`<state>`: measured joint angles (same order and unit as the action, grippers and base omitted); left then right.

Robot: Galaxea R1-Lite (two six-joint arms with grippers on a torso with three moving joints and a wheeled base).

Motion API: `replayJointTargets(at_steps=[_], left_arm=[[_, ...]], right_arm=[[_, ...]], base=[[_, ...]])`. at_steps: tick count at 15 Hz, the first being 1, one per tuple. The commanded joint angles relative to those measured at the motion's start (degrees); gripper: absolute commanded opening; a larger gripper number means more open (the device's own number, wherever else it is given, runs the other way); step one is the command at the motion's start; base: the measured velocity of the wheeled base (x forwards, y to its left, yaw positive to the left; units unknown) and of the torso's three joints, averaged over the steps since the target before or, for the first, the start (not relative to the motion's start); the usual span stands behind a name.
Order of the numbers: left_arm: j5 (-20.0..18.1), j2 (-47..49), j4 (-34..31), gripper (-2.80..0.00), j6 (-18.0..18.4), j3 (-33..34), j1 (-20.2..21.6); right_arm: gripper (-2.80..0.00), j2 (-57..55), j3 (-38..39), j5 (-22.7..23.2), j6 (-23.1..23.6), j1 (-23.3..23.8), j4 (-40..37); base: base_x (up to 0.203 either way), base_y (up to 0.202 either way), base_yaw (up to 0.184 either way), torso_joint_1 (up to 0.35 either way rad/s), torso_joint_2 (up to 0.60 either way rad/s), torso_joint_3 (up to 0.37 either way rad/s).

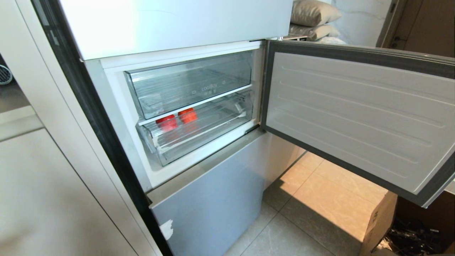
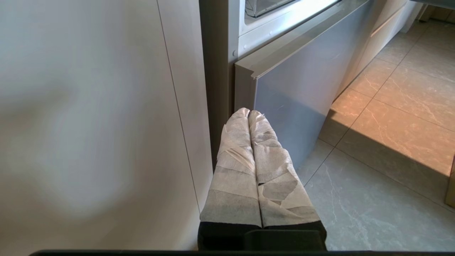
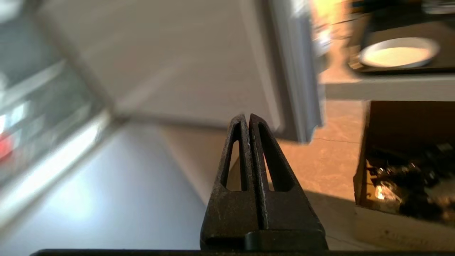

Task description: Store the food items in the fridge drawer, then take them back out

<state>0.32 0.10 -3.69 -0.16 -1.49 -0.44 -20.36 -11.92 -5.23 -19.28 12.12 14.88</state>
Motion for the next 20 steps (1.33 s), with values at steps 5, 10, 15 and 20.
replayJointTargets(at_steps=[5, 10, 15, 20], left_arm=[[0.0, 0.0, 0.0, -2.80, 0.0, 0.0, 0.0], [0.0, 0.0, -0.1, -2.80, 0.0, 0.0, 0.0], [0.0, 0.0, 0.0, -2.80, 0.0, 0.0, 0.0], [0.0, 0.0, 0.0, -2.80, 0.0, 0.0, 0.0]], right_arm=[[-2.80, -27.0, -7.5, 13.9, -13.5, 36.2, 16.6], [-2.80, -48.5, -18.2, 21.8, -22.2, 45.9, 26.0], [-2.80, -60.3, -29.5, 23.6, -28.4, 47.3, 30.4], [-2.80, -69.6, -37.9, 39.5, -36.4, 47.3, 30.2]], base=[[0.000, 0.000, 0.000, 0.000, 0.00, 0.000], [0.000, 0.000, 0.000, 0.000, 0.00, 0.000], [0.000, 0.000, 0.000, 0.000, 0.00, 0.000], [0.000, 0.000, 0.000, 0.000, 0.00, 0.000]])
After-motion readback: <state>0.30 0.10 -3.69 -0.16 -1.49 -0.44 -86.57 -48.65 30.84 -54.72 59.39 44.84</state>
